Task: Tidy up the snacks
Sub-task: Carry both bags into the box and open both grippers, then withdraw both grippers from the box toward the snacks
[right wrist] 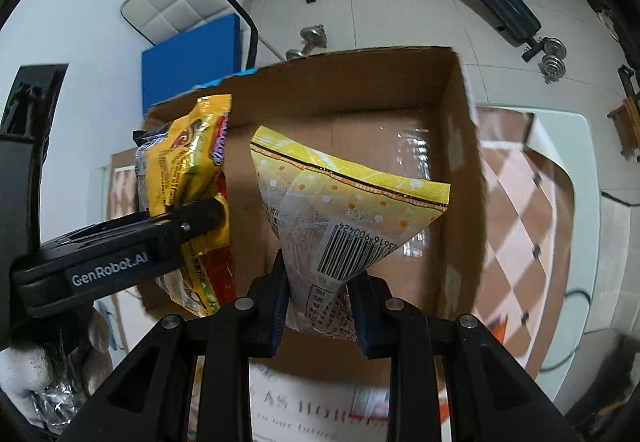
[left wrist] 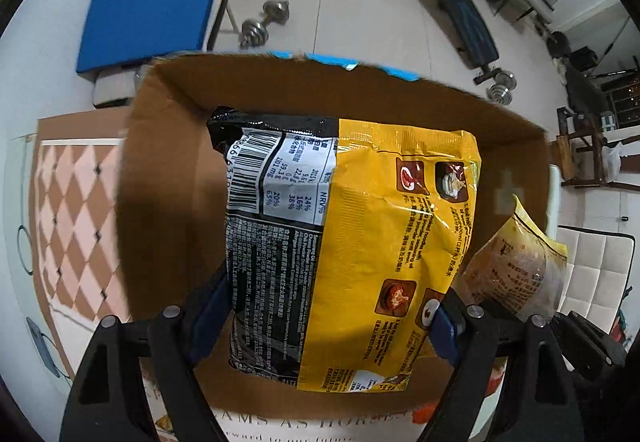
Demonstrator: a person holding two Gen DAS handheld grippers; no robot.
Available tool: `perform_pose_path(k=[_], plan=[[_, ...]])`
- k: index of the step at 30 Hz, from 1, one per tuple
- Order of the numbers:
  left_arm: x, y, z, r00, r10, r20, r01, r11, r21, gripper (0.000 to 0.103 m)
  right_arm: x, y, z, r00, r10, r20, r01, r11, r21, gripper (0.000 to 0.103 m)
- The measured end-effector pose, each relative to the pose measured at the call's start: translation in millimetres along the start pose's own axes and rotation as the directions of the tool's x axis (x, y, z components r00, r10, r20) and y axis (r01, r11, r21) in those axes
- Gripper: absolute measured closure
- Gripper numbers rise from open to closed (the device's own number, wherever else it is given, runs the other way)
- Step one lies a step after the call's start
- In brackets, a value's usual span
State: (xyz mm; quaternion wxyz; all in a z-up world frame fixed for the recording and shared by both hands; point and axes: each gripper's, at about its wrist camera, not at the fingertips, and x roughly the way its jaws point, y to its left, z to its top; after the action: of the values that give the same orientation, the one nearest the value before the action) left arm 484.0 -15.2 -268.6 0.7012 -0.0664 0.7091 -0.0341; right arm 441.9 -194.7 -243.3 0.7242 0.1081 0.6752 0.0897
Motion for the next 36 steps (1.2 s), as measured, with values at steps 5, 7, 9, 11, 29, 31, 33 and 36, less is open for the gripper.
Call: perform_pose_path(k=[5,7,9,11,29,31,33,36], plan=[[33.7,-1.4,15.6,0.998,0.009,-0.056,-0.009,1.000,-0.004,0.020,42.3,-3.5,27.4,0.998,-0.047,-0.044,0.045,0.999,-0.029,0.073],[40.7,-3.4,17.3,0.998,0.012,-0.067,-0.012,1.000,0.002,0.020,54.4,-5.1,34.1,0.997,-0.061,-0.056,0.059,0.997,-0.041,0.073],[46.3,-5.6,19.4,0.996,0.013,-0.084,-0.013,1.000,0.001,0.020,63.1,-5.9,39.4,0.995,-0.073,-0.062,0.070,0.996,-0.049,0.073],[51.4,-6.3,21.0,0.995,0.012,-0.102,-0.011,1.000,0.003,0.020,69.1,-6.9,43.6,0.994,-0.083,-0.070,0.080,0.995,-0.053,0.073],[3.9,-12.7,9.4,1.000,0.008,-0.002,-0.008,1.000,0.003,0.012,74.4,-17.0,51.7,0.986,-0.102,-0.132,0.093,0.993,-0.070,0.014],[-8.7,-14.5,1.5,1.000,0.002,0.026,-0.003,1.000,0.010,0.012,64.9,-14.1,46.1,0.988,-0.106,-0.111,0.098,0.992,-0.075,0.013],[-25.3,-14.1,-12.5,0.998,0.000,0.067,-0.001,1.000,0.013,0.012,53.9,-10.9,39.2,0.990,-0.118,-0.083,0.112,0.991,-0.078,0.012],[-43.8,-5.3,-33.5,0.993,0.000,0.119,-0.002,1.000,0.020,0.012,29.7,-6.0,16.6,0.989,-0.148,-0.010,0.147,0.985,-0.090,0.012]])
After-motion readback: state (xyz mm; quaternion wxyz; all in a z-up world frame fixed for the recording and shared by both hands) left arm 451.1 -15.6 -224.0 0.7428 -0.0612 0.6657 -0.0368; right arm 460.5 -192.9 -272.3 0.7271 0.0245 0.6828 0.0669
